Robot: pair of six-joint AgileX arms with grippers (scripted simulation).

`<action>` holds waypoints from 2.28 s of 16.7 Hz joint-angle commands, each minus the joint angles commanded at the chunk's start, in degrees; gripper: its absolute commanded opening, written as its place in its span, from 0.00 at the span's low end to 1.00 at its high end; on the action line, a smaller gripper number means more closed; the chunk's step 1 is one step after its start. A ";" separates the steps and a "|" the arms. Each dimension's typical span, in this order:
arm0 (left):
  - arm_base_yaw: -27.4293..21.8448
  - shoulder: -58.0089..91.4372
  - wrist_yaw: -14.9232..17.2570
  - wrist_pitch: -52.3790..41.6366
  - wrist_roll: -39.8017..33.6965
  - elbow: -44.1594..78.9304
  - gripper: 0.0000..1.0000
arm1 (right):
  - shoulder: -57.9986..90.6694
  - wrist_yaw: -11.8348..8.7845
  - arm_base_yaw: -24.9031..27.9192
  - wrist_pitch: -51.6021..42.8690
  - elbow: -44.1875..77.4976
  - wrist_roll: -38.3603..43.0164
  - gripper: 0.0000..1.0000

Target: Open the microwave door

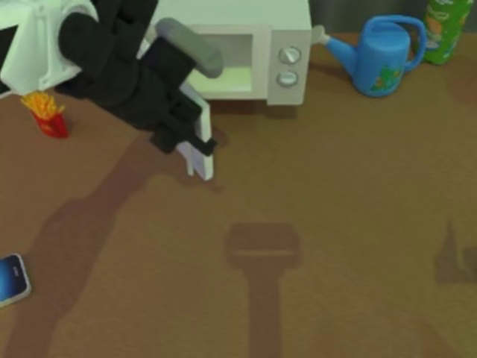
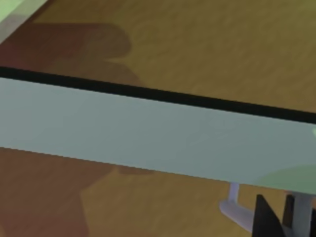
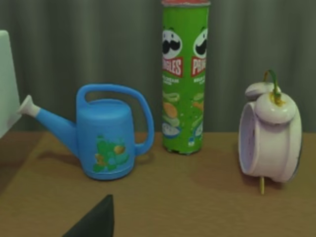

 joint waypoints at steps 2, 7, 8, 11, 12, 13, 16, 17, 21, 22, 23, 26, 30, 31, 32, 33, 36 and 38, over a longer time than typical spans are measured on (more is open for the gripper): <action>0.00 0.00 0.00 0.00 0.01 0.00 0.00 | 0.00 0.00 0.00 0.00 0.00 0.00 1.00; 0.00 0.00 0.00 0.00 0.01 0.00 0.00 | 0.00 0.00 0.00 0.00 0.00 0.00 1.00; 0.00 0.00 0.00 0.00 0.01 0.00 0.00 | 0.00 0.00 0.00 0.00 0.00 0.00 1.00; 0.00 0.00 0.00 0.00 0.01 0.00 0.00 | 0.00 0.00 0.00 0.00 0.00 0.00 1.00; 0.00 0.00 0.00 0.00 0.01 0.00 0.00 | 0.00 0.00 0.00 0.00 0.00 0.00 1.00; 0.00 0.00 0.00 0.00 0.01 0.00 0.00 | 0.00 0.00 0.00 0.00 0.00 0.00 1.00; 0.00 0.00 0.00 0.00 0.01 0.00 0.00 | 0.00 0.00 0.00 0.00 0.00 0.00 1.00; 0.00 0.00 0.00 0.00 0.01 0.00 0.00 | 0.00 0.00 0.00 0.00 0.00 0.00 1.00; 0.00 0.00 0.00 0.00 0.01 0.00 0.00 | 0.00 0.00 0.00 0.00 0.00 0.00 1.00; 0.00 0.00 0.00 0.00 0.01 0.00 0.00 | 0.00 0.00 0.00 0.00 0.00 0.00 1.00; 0.00 0.00 0.00 0.00 0.01 0.00 0.00 | 0.00 0.00 0.00 0.00 0.00 0.00 1.00; -0.18 0.00 0.39 -0.10 0.02 -0.09 0.00 | 0.00 0.00 0.00 0.00 0.00 0.00 1.00; 1.81 -0.80 2.60 -1.13 4.87 -0.65 0.00 | 0.00 0.00 0.00 0.00 0.00 0.00 1.00; 2.47 -1.19 3.38 -1.36 6.47 -0.77 0.00 | 0.00 0.00 0.00 0.00 0.00 0.00 1.00; 3.08 -1.48 4.08 -1.66 7.92 -1.00 0.00 | 0.00 0.00 0.00 0.00 0.00 0.00 1.00; 3.57 -1.61 4.61 -2.01 9.06 -1.30 0.00 | 0.00 0.00 0.00 0.00 0.00 0.00 1.00; 3.93 -1.62 4.97 -2.35 9.83 -1.60 0.00 | 0.00 0.00 0.00 0.00 0.00 0.00 1.00; 3.93 -1.62 4.97 -2.35 9.83 -1.60 0.00 | 0.00 0.00 0.00 0.00 0.00 0.00 1.00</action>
